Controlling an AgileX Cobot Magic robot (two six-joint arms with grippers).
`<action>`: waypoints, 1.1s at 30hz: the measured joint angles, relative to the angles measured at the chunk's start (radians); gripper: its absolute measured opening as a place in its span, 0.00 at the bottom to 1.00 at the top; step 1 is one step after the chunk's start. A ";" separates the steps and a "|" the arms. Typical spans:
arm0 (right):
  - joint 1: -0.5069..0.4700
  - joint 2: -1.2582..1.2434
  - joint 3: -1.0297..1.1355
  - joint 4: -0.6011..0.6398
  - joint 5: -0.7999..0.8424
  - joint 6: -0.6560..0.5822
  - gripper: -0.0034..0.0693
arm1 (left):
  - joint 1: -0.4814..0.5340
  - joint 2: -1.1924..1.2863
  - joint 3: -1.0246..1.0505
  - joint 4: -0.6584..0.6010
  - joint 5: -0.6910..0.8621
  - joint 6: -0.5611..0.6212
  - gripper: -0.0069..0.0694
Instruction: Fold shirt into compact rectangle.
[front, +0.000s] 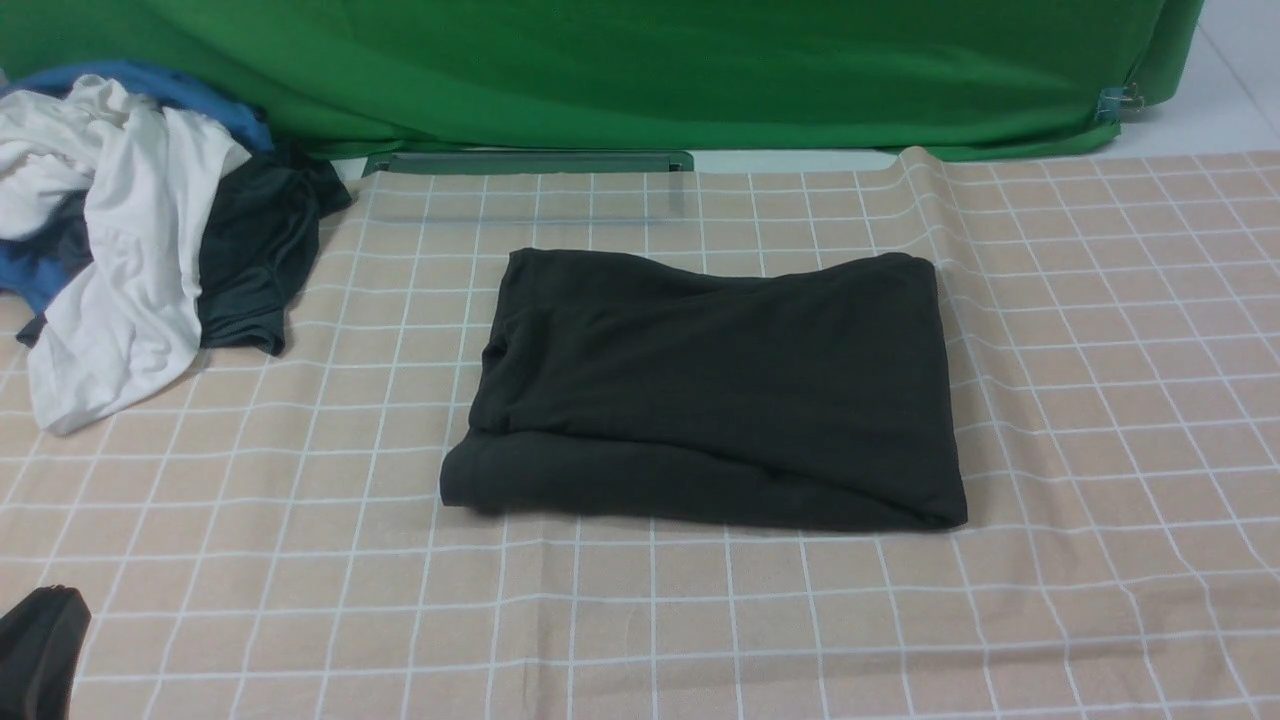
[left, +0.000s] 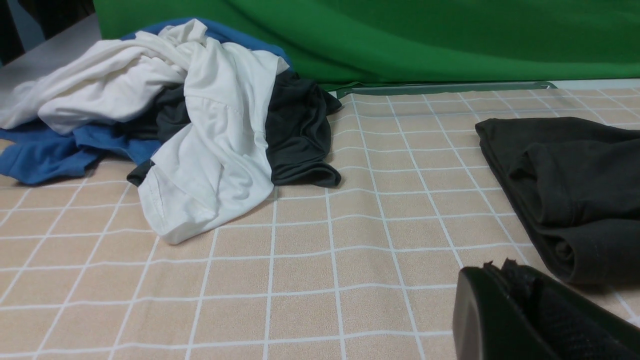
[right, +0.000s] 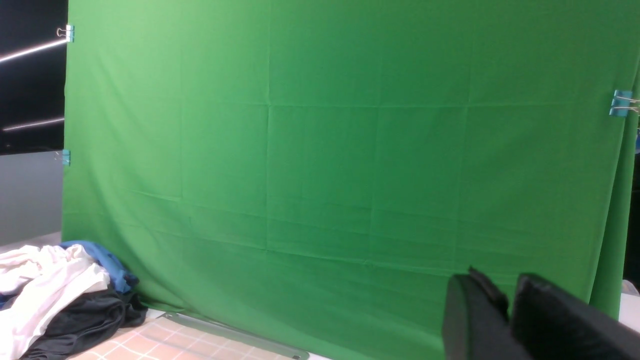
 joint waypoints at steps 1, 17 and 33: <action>0.000 -0.001 0.005 0.000 0.006 0.000 0.28 | 0.000 0.000 0.000 0.000 0.000 0.000 0.12; -0.348 -0.082 0.519 0.000 0.048 -0.004 0.32 | 0.000 0.000 0.001 0.004 0.001 0.000 0.12; -0.349 -0.172 0.547 0.000 0.046 -0.004 0.37 | 0.000 0.000 0.001 0.004 0.004 0.000 0.12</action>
